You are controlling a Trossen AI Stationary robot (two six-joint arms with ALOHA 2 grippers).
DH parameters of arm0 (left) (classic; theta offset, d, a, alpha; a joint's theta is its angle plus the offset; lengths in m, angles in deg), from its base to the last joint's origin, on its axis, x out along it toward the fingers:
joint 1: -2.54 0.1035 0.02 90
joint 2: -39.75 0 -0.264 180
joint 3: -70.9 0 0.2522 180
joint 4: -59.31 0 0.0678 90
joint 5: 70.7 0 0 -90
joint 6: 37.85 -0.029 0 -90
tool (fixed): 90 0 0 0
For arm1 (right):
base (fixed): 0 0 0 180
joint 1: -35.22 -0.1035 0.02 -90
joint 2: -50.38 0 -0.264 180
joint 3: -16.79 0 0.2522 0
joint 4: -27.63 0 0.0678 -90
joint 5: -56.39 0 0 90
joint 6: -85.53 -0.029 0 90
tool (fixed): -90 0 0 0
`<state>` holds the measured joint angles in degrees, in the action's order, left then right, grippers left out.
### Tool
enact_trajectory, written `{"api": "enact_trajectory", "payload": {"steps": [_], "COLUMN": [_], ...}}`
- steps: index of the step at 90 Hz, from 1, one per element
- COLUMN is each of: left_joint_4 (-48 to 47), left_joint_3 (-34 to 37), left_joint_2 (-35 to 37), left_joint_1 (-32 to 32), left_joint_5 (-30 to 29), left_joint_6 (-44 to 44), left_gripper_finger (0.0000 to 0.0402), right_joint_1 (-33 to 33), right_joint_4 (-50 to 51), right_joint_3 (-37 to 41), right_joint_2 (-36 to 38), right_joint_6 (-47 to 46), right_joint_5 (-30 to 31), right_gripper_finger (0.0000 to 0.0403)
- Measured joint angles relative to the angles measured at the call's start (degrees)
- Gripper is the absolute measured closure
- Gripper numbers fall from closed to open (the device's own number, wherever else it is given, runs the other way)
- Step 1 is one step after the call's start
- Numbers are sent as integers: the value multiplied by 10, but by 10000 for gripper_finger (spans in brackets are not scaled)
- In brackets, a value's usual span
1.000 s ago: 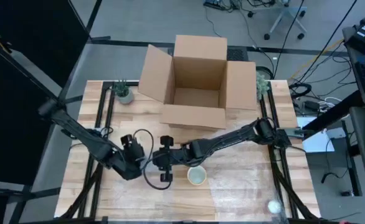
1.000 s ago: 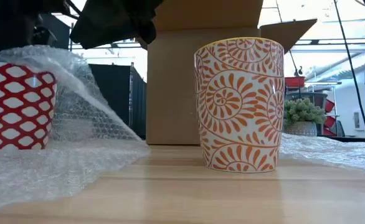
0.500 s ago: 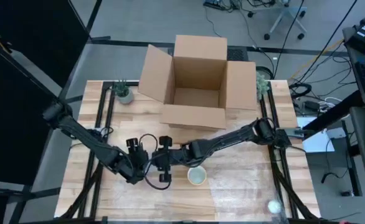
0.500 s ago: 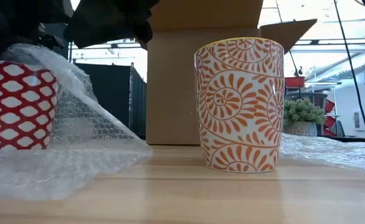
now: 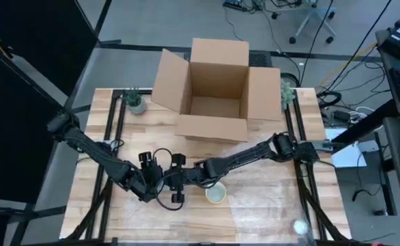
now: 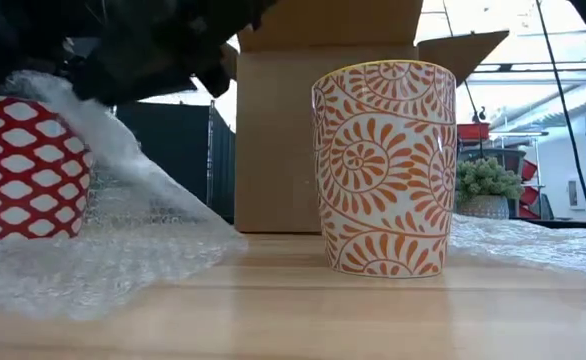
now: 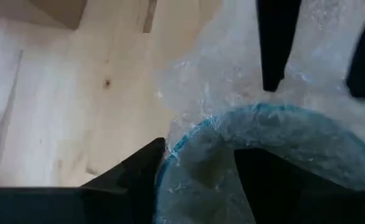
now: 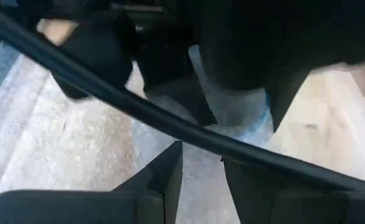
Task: Wrap mug
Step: Wrap the red mug with the bubble wrap
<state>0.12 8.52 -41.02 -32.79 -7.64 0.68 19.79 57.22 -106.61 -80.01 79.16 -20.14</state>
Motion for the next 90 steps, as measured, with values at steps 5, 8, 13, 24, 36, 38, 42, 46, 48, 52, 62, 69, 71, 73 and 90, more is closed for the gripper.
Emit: {"api": "enact_trajectory", "payload": {"steps": [5,8,13,24,36,38,42,46,48,52,62,69,71,73,90], "left_joint_4": [0,1,1,0,-1,-1,-1,-1,-3,-11,-45,-88,-102,-114,-190], "left_joint_3": [0,0,0,0,0,0,0,0,-1,-6,-34,-59,-68,-74,-119], "left_joint_2": [0,0,0,0,1,1,1,1,1,0,0,0,0,0,6], "left_joint_1": [0,0,0,0,0,0,0,0,0,1,0,-1,-1,-1,-1], "left_joint_5": [0,0,0,2,2,2,2,3,5,11,31,39,43,44,9], "left_joint_6": [0,0,0,1,0,0,0,0,0,0,0,-1,-3,-3,-2], "left_gripper_finger": [219,219,219,219,219,219,219,219,219,219,219,219,219,219,219], "right_joint_1": [-2,-2,-3,1,9,9,12,13,14,14,13,14,14,14,15], "right_joint_4": [-17,-28,-42,-72,-87,-87,-89,-91,-90,-87,-87,-86,-86,-87,-89], "right_joint_3": [0,0,0,0,-2,-2,-3,-4,-4,-4,-3,-2,-2,-3,-2], "right_joint_2": [4,6,5,-20,-44,-47,-54,-56,-56,-56,-55,-55,-55,-55,-56], "right_joint_6": [5,7,8,0,-15,-19,-29,-35,-36,-35,-25,-18,-15,-15,-17], "right_joint_5": [0,0,-1,-2,-4,-5,-7,-7,-8,-7,-5,1,1,2,2], "right_gripper_finger": [300,300,300,300,300,300,300,300,300,300,300,300,300,300,300]}}
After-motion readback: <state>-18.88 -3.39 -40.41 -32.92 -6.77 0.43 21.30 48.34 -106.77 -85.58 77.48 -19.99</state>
